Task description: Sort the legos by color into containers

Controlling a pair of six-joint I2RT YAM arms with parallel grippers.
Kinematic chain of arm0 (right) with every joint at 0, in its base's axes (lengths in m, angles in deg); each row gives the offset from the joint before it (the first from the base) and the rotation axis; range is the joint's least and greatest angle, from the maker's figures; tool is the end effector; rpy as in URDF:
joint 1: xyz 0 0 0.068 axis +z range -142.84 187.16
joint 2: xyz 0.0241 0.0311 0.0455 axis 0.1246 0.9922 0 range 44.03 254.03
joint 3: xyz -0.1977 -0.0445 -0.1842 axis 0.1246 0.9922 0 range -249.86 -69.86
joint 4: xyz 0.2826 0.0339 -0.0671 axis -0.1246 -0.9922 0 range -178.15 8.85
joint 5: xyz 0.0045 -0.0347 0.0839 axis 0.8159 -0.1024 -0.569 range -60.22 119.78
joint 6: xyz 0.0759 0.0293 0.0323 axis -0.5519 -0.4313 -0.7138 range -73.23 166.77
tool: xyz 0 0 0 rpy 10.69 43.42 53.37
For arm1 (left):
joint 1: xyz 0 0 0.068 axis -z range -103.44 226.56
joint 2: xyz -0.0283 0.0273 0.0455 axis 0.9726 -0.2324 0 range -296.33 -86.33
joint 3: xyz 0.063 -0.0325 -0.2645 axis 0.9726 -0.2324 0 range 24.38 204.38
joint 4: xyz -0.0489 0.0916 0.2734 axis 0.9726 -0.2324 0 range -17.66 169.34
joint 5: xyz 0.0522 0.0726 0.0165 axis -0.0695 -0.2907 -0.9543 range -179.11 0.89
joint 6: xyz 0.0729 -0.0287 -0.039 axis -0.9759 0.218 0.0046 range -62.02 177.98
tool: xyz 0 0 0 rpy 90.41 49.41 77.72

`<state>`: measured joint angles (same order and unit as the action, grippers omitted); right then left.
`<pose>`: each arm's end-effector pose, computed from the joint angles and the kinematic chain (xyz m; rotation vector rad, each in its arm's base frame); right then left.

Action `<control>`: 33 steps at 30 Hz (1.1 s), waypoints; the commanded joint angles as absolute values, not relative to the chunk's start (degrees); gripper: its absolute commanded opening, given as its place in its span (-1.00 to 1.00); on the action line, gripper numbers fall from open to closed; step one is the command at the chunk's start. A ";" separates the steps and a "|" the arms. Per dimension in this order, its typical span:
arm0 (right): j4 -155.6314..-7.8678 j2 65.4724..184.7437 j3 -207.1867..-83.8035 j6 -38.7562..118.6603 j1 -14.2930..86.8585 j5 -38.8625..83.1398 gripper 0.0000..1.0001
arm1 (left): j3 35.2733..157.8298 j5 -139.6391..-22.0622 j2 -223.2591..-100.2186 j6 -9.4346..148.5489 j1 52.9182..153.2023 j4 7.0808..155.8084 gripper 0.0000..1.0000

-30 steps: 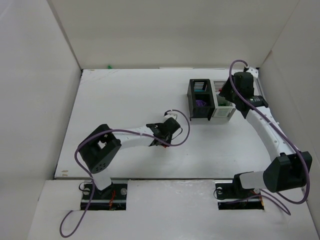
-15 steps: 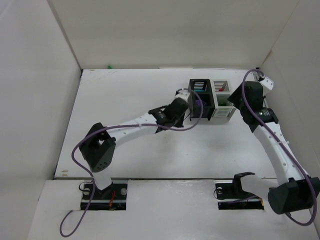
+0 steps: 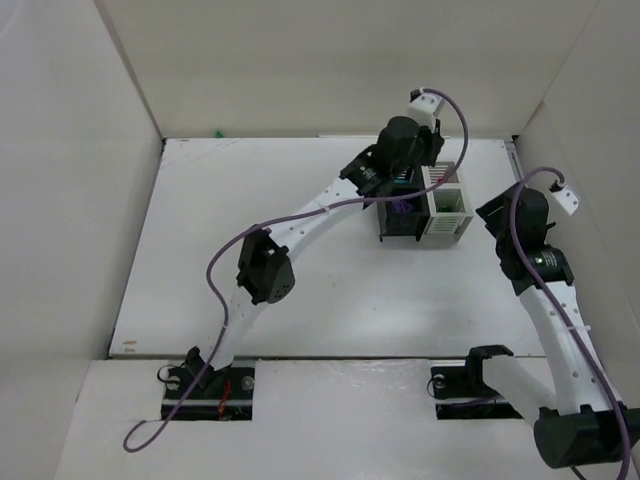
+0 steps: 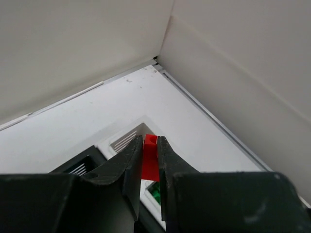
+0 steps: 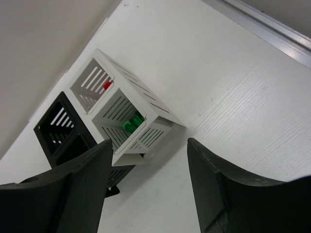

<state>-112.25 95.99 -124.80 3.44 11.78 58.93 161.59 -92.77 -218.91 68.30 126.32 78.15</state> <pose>0.2583 -0.0170 0.3297 0.9431 1.7581 0.0119 0.4060 -0.4721 0.3999 0.4773 1.4886 -0.7874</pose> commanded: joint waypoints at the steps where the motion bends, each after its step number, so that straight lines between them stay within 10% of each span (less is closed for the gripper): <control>1: -110.86 94.30 -124.88 2.03 11.11 60.81 0.36 | 163.25 -88.76 -221.85 68.87 126.04 90.48 -0.90; 17: -110.25 95.35 -123.83 3.61 11.11 59.22 0.36 | 167.56 -92.98 -236.00 74.15 125.52 107.64 -0.95; 31: -110.25 94.66 -123.83 4.93 11.11 58.70 0.41 | 162.82 -91.75 -229.27 71.44 125.52 101.68 1.00; 33: -110.25 94.04 -123.83 4.93 11.11 59.22 0.43 | 158.19 -92.27 -225.14 70.20 125.52 99.30 1.00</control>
<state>-112.16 95.84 -124.12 3.87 11.32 58.66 161.63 -92.27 -235.65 72.37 125.60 100.73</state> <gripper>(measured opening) 0.710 0.995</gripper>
